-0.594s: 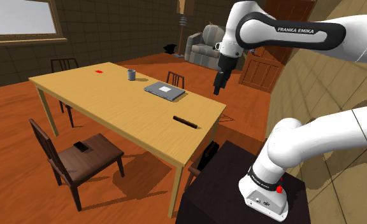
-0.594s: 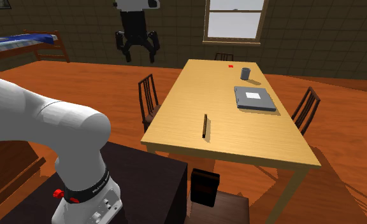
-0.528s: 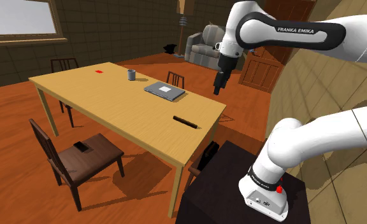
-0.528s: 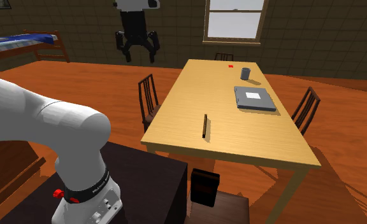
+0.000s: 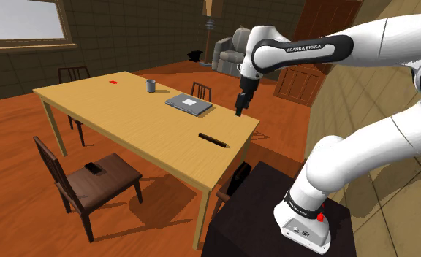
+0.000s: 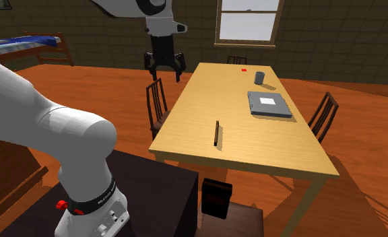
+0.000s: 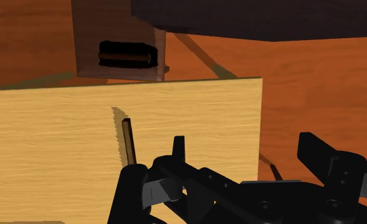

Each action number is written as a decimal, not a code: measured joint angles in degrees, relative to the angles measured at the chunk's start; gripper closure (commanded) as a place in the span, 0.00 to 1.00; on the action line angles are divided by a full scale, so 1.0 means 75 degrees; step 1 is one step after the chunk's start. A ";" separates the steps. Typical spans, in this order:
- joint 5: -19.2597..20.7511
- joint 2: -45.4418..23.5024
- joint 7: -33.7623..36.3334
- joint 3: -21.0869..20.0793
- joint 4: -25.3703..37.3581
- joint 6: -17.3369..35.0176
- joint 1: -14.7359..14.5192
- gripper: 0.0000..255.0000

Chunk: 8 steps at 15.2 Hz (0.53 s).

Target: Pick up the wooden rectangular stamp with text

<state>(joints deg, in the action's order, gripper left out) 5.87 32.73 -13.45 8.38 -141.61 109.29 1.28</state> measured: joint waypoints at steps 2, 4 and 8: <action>0.0032 -0.0446 -0.0126 0.0141 -0.0079 0.0511 0.0018 0.00; 0.0039 -0.0954 -0.0278 0.0285 0.0005 0.0927 0.0028 0.00; -0.0034 -0.2142 -0.0633 0.0587 0.0217 0.1876 0.0038 0.00</action>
<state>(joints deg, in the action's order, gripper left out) 5.61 16.66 -18.20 12.79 -139.98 123.36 1.57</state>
